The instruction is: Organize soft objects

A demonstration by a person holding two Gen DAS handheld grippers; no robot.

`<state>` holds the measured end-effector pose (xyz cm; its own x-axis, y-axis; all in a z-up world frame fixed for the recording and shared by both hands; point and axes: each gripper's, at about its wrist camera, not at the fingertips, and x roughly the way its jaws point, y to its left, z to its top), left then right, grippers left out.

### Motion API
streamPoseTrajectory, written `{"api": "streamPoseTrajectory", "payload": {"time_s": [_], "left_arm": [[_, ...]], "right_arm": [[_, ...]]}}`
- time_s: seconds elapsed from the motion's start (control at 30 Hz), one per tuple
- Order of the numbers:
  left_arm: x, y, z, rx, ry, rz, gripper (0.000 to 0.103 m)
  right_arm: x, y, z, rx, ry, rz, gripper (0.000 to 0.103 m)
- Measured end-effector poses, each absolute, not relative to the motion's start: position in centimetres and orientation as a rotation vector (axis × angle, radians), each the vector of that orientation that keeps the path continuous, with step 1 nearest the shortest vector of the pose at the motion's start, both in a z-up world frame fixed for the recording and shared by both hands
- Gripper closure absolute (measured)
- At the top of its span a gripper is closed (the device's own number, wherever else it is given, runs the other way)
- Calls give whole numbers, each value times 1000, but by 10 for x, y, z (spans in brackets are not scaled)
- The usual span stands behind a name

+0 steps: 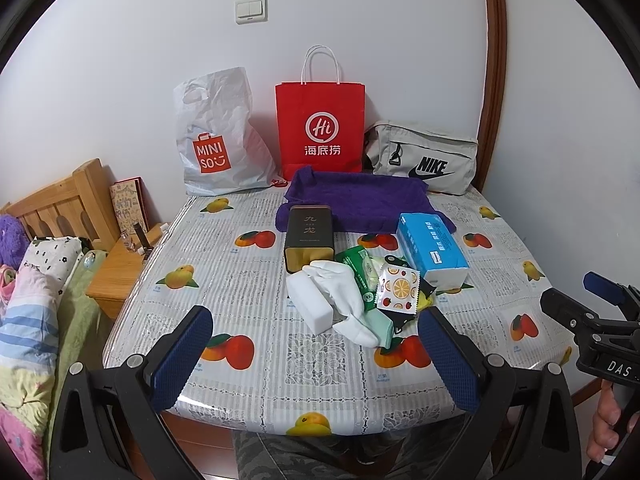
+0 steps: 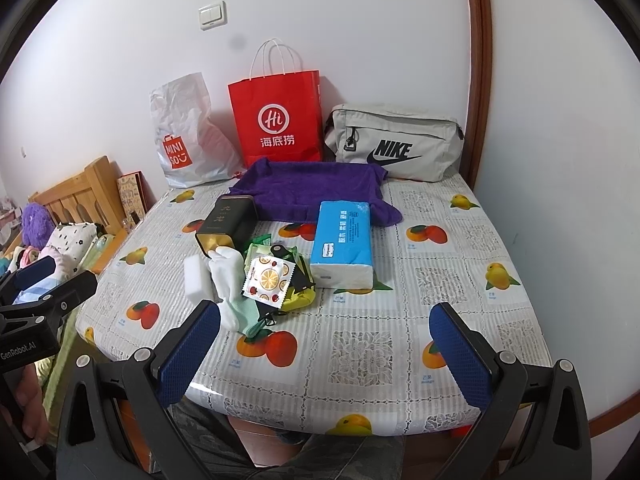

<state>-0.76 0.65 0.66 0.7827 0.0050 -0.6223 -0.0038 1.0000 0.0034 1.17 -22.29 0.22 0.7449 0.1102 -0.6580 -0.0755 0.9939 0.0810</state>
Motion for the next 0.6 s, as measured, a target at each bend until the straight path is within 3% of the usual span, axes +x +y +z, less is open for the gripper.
{"api": "streamPoseTrajectory", "payload": {"time_s": [0.6], "left_arm": [[-7, 9, 6, 2, 673, 4, 0]], "right_arm": [[9, -222, 1, 48, 717, 100, 0]]}}
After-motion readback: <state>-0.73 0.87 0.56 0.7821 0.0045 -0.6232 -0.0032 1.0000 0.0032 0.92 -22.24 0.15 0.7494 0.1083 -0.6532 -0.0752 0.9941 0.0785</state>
